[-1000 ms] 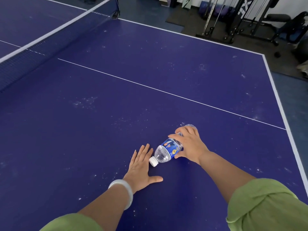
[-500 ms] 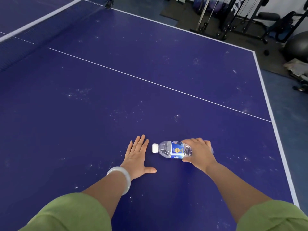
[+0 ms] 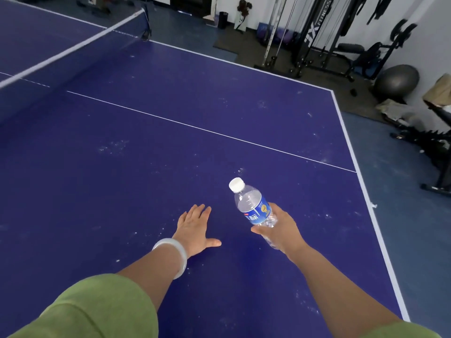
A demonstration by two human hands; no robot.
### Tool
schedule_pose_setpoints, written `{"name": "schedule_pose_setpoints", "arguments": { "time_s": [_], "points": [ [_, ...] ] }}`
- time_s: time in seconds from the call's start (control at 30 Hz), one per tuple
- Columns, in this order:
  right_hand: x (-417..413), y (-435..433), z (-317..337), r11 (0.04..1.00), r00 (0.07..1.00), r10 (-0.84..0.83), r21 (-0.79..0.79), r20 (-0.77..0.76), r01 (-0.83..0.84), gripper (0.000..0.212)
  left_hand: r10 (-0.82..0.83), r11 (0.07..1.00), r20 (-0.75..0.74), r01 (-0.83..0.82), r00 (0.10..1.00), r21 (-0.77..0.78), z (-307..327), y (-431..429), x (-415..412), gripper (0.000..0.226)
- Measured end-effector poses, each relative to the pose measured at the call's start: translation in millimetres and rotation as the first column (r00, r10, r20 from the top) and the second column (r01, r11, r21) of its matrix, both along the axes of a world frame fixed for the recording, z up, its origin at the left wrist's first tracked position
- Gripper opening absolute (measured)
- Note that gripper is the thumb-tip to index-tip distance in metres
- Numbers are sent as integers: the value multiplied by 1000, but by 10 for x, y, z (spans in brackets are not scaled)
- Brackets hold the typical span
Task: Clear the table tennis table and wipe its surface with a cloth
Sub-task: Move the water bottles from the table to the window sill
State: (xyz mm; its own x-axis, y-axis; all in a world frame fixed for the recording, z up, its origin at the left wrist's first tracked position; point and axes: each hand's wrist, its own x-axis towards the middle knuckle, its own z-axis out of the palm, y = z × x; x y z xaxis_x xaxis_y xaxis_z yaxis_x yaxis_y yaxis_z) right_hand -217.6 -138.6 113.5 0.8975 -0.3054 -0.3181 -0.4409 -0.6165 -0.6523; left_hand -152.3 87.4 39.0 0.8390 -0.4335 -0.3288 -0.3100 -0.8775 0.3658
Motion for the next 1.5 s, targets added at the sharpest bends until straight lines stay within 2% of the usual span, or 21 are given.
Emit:
{"name": "schedule_pose_setpoints", "arguments": {
  "time_s": [0.1,0.2,0.4,0.6,0.8,1.0,1.13,1.3,1.5],
  "points": [
    [-184,253,125,989,999,-1,145,34,-3,51,96,995,16,-96,995,-11,244,117,-272,99],
    [-367,553,239,959,995,55,272,79,-75,45,209,978,47,-210,977,2,493,349,-614,96],
    [-720,1372,524,883,954,263,363,143,-298,38,470,881,106,-472,876,-2,893,1166,-1457,91],
    [-1041,2524,754,741,837,503,392,215,-546,48,728,685,72,-723,682,-86,1147,2217,-2379,80],
    [-1566,3938,960,517,655,712,442,253,-733,46,917,382,-38,-901,397,-208,1360,3345,-3375,68],
    [-2351,5575,986,315,453,853,437,259,-843,48,990,68,-100,-957,100,-282,1447,4638,-4576,59],
    [-2913,6622,955,252,390,883,436,262,-864,41,997,-65,-59,-966,-52,-251,1515,5527,-5303,56],
    [-3427,7689,930,187,331,909,465,252,-865,39,980,-197,-49,-937,-191,-290,1494,6426,-5914,51],
    [-3576,8739,908,174,276,945,444,174,-879,39,965,-261,-102,-928,-242,-266,1328,7244,-6157,52]
  ]
}}
